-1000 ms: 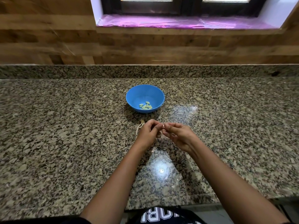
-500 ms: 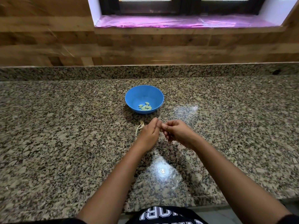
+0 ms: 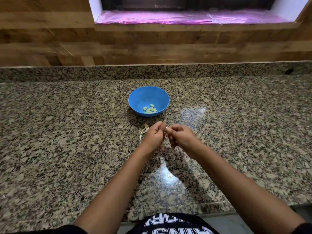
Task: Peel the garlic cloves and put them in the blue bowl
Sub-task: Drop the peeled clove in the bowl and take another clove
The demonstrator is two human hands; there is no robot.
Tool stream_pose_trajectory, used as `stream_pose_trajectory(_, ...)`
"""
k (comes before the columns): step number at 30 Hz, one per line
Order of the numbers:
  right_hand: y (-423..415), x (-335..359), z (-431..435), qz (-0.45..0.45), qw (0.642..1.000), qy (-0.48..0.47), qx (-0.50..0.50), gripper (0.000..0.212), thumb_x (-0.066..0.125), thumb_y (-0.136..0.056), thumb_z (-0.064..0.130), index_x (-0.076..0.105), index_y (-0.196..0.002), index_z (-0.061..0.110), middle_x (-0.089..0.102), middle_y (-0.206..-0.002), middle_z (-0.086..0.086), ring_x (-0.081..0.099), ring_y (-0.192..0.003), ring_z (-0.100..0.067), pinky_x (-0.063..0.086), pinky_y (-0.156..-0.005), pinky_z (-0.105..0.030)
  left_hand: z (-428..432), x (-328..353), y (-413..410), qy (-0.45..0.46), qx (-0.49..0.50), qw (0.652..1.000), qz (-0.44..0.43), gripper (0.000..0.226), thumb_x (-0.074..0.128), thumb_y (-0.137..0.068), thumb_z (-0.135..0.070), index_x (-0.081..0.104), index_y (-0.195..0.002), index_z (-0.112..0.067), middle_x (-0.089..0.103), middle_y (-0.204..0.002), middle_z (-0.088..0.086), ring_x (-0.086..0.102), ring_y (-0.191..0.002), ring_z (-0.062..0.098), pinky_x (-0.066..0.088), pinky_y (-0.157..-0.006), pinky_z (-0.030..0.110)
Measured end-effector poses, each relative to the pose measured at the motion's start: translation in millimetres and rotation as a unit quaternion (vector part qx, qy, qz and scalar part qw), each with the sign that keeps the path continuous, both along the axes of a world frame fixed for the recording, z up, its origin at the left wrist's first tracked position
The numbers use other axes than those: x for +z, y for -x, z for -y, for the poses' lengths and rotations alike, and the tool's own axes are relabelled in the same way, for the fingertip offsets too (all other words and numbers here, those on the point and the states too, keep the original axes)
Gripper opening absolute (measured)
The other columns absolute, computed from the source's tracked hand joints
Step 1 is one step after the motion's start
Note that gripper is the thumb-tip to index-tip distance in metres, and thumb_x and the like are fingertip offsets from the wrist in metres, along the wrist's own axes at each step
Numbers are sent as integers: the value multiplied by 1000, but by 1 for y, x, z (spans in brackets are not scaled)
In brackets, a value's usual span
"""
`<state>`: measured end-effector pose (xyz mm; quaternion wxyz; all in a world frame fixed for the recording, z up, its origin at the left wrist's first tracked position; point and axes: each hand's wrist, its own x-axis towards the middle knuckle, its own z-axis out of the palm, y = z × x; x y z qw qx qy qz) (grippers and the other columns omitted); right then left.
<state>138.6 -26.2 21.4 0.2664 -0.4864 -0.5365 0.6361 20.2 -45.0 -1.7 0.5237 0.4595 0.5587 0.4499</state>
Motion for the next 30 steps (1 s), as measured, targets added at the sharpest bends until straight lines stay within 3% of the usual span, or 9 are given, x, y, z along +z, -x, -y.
stream_pose_trajectory(5, 0, -10, 2, 264, 919, -290, 43, 15, 47, -93, 3, 59, -83, 4, 53, -71, -1, 49, -65, -14, 40, -53, -21, 0, 1, -3, 119, 4, 985, 124, 31, 32, -103, -25, 50, -82, -10, 35, -50, -6, 29, -38, 5, 29, -35, 18)
stream_pose_trajectory(9, 0, -4, -2, 64, 997, -39, -11, 26, 47, -97, 12, 55, -72, 8, 47, -62, -3, 42, -52, -11, 37, -45, -21, 1, -4, -3, 29, 10, 999, -12, 19, 35, -102, -18, 50, -95, -9, 44, -68, 0, 41, -43, 8, 37, -35, 19)
stream_pose_trajectory(12, 2, -2, 1, -54, 993, 101, -22, 28, 43, -98, 13, 52, -72, 8, 44, -58, -2, 41, -50, -11, 38, -45, -21, 0, -10, 1, -10, 3, 997, -71, 23, 37, -102, -17, 49, -81, -15, 46, -67, 3, 43, -42, 12, 39, -37, 25)
stream_pose_trajectory(15, 3, -8, 6, 124, 988, -89, -5, 24, 46, -96, 11, 54, -74, 9, 49, -64, -1, 43, -54, -11, 38, -48, -23, -1, -12, 1, 56, 17, 998, -15, 30, 36, -102, -22, 51, -78, -14, 42, -58, -1, 36, -41, 10, 33, -39, 24)
stream_pose_trajectory(19, -1, -17, 5, 334, 871, -354, 68, 16, 47, -90, 1, 53, -78, 9, 52, -74, -2, 49, -69, -15, 51, -64, -35, -2, -8, 4, 182, -25, 961, 207, 35, 26, -103, -19, 43, -74, -11, 32, -43, -7, 24, -33, 5, 23, -29, 16)
stream_pose_trajectory(23, 0, -13, 0, 152, 981, -123, -7, 24, 48, -95, 9, 56, -72, 11, 51, -64, -3, 45, -56, -14, 41, -51, -31, 1, -11, -4, 83, 1, 994, 70, 27, 32, -103, -21, 48, -84, -11, 40, -57, -3, 33, -38, 5, 30, -33, 19)
stream_pose_trajectory(26, -3, -11, 0, -10, 995, 95, -22, 26, 44, -97, 10, 54, -73, 6, 47, -60, -3, 42, -50, -12, 38, -49, -26, 3, -17, -2, 7, -12, 995, -100, 23, 37, -102, -19, 51, -84, -16, 51, -70, 2, 45, -55, 11, 39, -47, 22)
stream_pose_trajectory(28, -2, -13, 4, 25, 998, 52, -12, 26, 44, -97, 11, 54, -74, 6, 47, -62, -2, 43, -52, -12, 38, -50, -25, 3, -21, 1, 22, -8, 996, -84, 27, 37, -102, -21, 51, -80, -15, 47, -65, 2, 42, -51, 10, 37, -43, 20)
stream_pose_trajectory(30, -3, -20, 7, 168, 979, -117, 19, 21, 46, -96, 10, 57, -80, 3, 50, -67, -2, 44, -58, -12, 39, -52, -23, 3, -20, 2, 116, -13, 990, 84, 33, 32, -103, -24, 49, -77, -12, 38, -53, -2, 31, -38, 7, 27, -32, 18)
